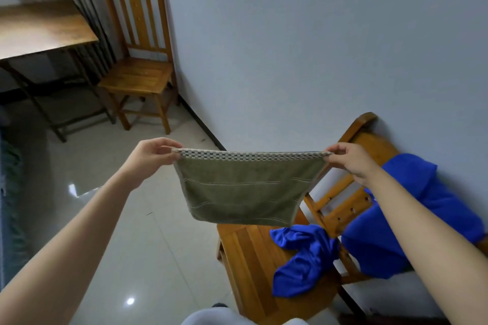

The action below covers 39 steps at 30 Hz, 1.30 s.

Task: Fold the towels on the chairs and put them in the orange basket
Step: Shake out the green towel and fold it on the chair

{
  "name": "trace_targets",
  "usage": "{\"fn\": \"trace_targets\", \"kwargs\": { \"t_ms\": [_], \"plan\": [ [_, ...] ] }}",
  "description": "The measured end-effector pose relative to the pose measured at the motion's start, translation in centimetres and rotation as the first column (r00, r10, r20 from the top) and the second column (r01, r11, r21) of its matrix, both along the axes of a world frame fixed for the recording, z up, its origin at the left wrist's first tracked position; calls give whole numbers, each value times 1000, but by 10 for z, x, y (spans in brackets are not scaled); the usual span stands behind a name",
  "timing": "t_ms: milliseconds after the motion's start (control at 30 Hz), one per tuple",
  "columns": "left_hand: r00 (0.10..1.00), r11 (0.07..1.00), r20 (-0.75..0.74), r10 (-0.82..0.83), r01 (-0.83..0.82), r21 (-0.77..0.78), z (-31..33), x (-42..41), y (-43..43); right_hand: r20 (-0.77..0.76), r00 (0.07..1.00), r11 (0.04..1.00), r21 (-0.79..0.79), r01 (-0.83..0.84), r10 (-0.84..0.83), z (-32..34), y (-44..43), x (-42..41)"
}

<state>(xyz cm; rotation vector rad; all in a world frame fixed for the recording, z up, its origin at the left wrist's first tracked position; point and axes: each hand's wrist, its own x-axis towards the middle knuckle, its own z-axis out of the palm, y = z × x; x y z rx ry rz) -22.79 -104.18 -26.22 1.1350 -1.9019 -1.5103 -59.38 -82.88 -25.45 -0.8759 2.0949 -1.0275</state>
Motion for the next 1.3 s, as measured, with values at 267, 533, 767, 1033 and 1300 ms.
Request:
{"fn": "trace_targets", "kwargs": {
  "t_ms": [267, 533, 767, 1033, 1300],
  "plan": [
    [989, 1000, 148, 25, -22, -22, -11, -20, -6, -285, 956, 991, 126, -39, 74, -9, -4, 7],
    [985, 987, 121, 119, -105, -118, -21, -43, -6, -474, 880, 994, 72, 77, -34, -22, -19, 2],
    [994, 999, 108, 5, -9, 33, -51, -29, 22, -429, 903, 989, 141, 43, 22, -35, 15, -4],
    [867, 977, 450, -212, 172, 129, -182, -12, 89, -335, 866, 797, 594, -112, 371, -132, 89, 22],
    [632, 896, 642, -434, 375, 236, -247, -22, 166, -246, 762, 476, 874, -92, 599, -204, 151, 33]
  ]
}}
